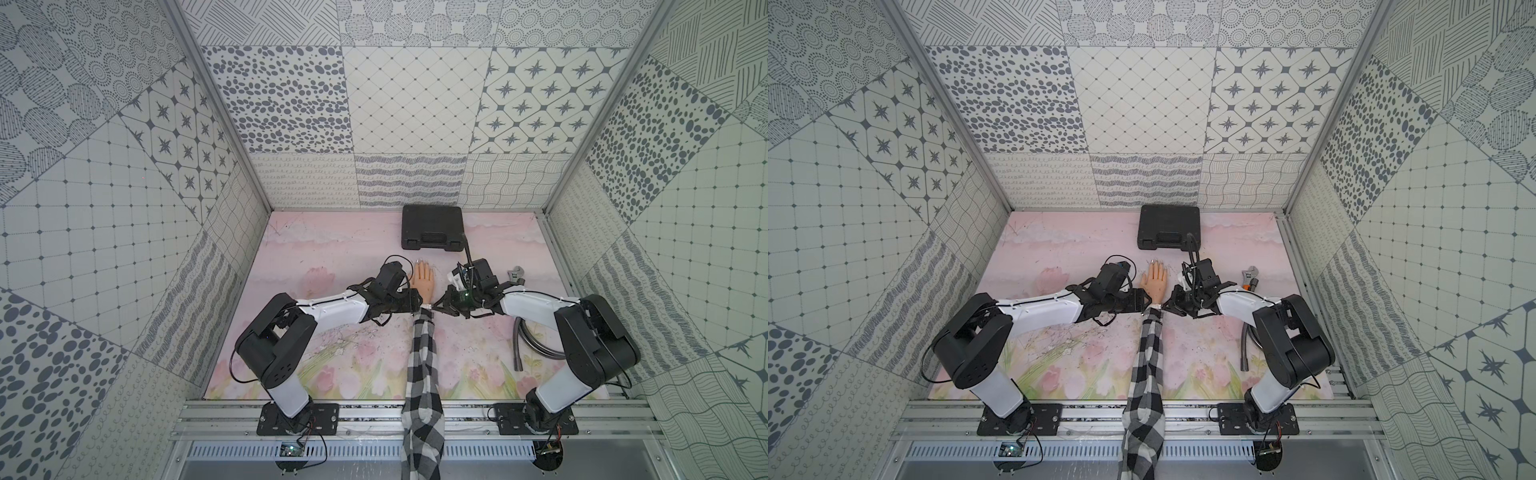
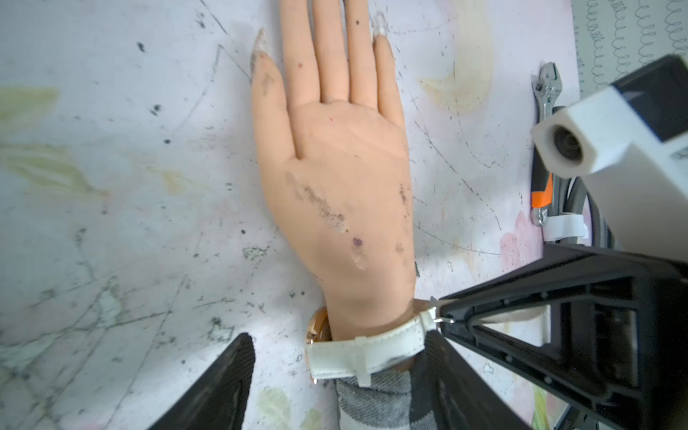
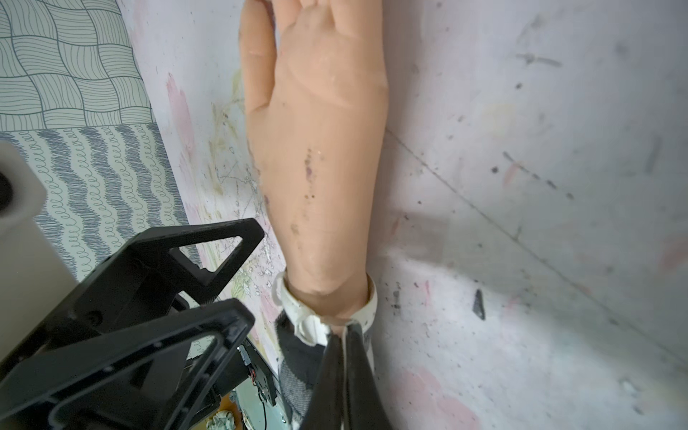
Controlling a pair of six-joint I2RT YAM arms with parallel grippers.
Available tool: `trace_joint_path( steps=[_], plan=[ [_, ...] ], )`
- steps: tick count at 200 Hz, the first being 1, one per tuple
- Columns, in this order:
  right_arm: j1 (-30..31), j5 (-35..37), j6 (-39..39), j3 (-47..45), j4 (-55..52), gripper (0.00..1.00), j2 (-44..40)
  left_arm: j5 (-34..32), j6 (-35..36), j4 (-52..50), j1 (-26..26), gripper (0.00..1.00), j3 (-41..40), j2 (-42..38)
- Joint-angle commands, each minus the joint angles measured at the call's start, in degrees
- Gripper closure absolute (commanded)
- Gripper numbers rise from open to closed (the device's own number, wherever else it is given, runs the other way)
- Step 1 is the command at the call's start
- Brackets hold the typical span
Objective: Take off the watch
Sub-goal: Untie the watch from the hand.
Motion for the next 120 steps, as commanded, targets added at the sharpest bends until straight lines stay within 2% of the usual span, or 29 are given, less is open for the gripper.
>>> trace_joint_path(
  steps=[1, 46, 93, 120],
  plan=[
    [1.25, 0.0, -0.87, 2.88, -0.29, 1.0, -1.52, -3.95, 2.27, -10.72, 1.61, 0.26, 0.51, -2.09],
    [4.58, 3.16, -2.82, 7.47, -5.62, 1.0, 1.22, -3.62, 1.5, -9.15, 2.14, 0.26, -1.71, -1.67],
    [10.09, 17.63, -9.9, 15.75, -19.52, 1.0, 2.9, -3.84, 0.38, -7.75, 2.25, 0.27, -3.46, -1.09],
    [12.22, 23.1, -11.72, 18.44, -22.94, 1.0, 4.44, -3.81, -0.09, -7.15, 2.31, 0.27, -4.08, -0.83]
  ],
)
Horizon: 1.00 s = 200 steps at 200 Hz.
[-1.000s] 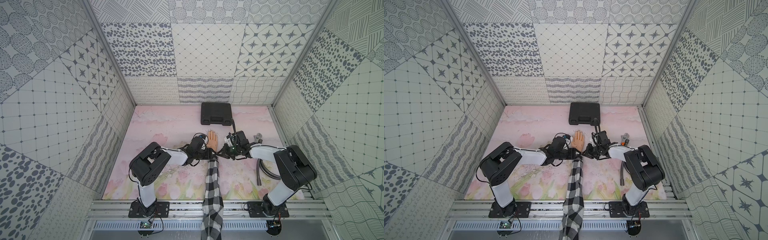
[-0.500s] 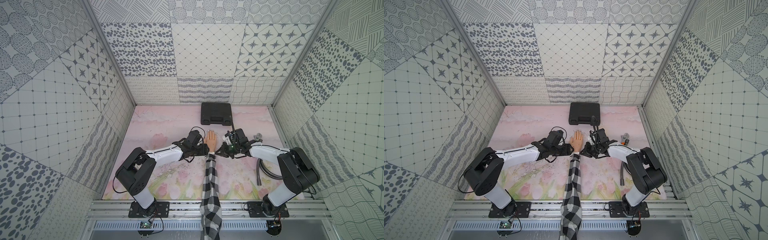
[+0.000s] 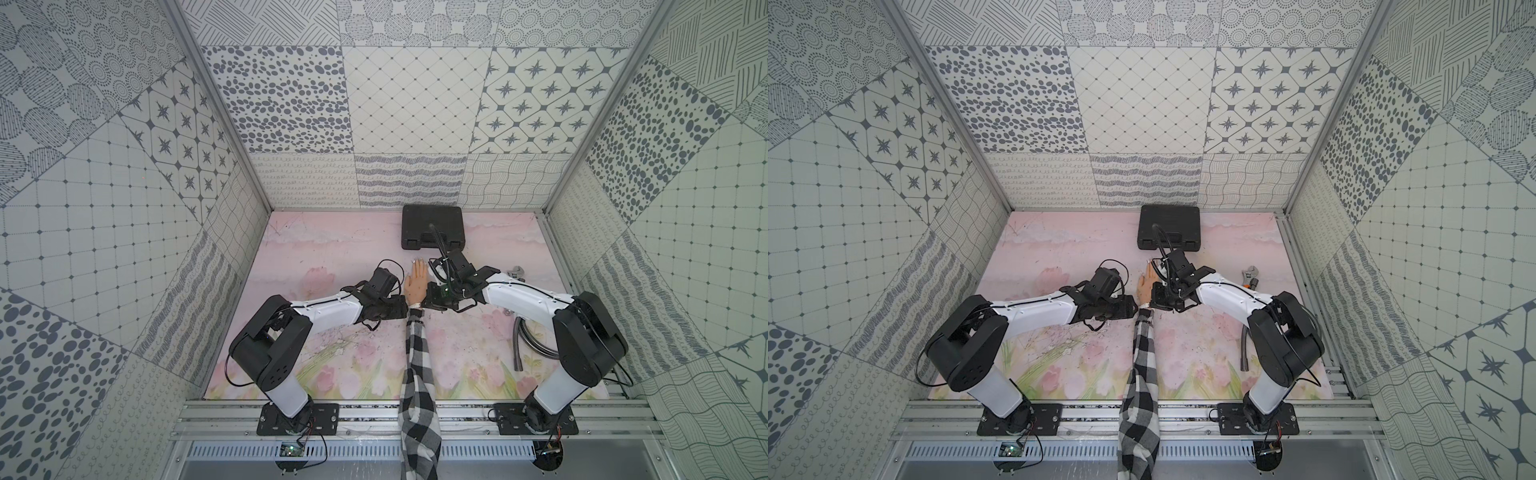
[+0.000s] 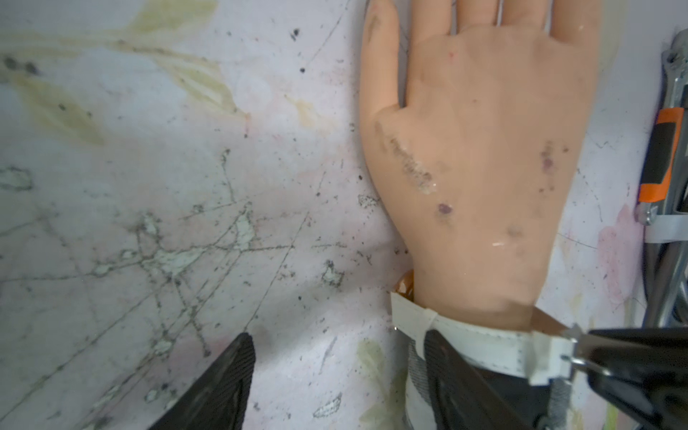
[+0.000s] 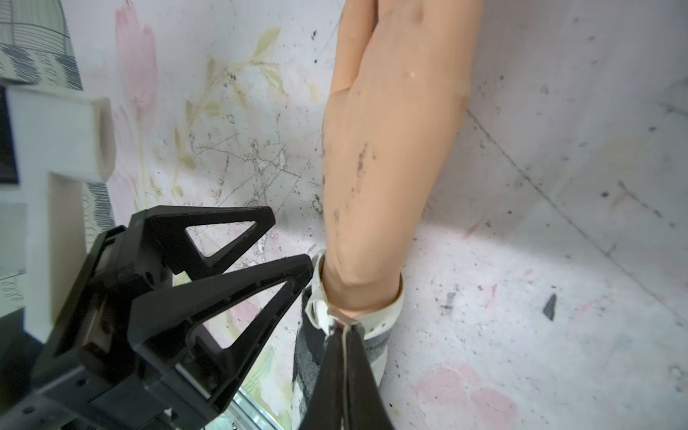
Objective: Take off the watch
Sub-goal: Untie the watch from the hand.
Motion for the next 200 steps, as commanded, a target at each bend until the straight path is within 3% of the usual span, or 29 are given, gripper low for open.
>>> trace_joint_path(
  steps=[1, 24, 54, 79, 115, 156, 181, 200],
  plan=[
    [1.68, 8.16, -4.03, 2.92, -4.82, 1.0, 1.67, -1.03, -0.48, -0.72, 0.21, 0.27, -0.79, 0.33],
    [3.68, 10.93, -4.85, 4.86, -6.39, 1.0, 2.87, -0.54, -0.92, 0.06, 0.17, 0.27, -1.31, 0.78],
    [4.42, 9.3, -3.92, 5.71, -5.3, 0.99, 3.28, 0.15, -1.27, 0.94, 0.18, 0.28, -1.37, 1.49],
    [4.46, 7.77, -3.52, 6.75, -5.42, 0.75, 1.86, 0.31, -1.32, 1.1, 0.26, 0.28, -1.32, 1.85],
    [2.35, 1.59, -1.12, 5.76, -2.51, 0.54, -3.4, 0.42, -1.27, 1.18, 0.17, 0.28, -1.46, 1.94],
    [-7.61, -10.98, 8.52, -5.92, 12.7, 0.41, -9.78, 0.48, -1.14, 0.89, 0.2, 0.28, -1.38, 2.07],
    [-13.46, -17.29, 15.0, -14.71, 25.68, 0.4, -10.13, 0.56, -1.14, 0.55, 0.19, 0.29, -1.3, 2.07],
    [-14.48, -19.14, 17.83, -18.88, 32.11, 0.43, -8.43, 0.49, -1.03, 0.29, 0.26, 0.29, -1.2, 1.95]
  ],
)
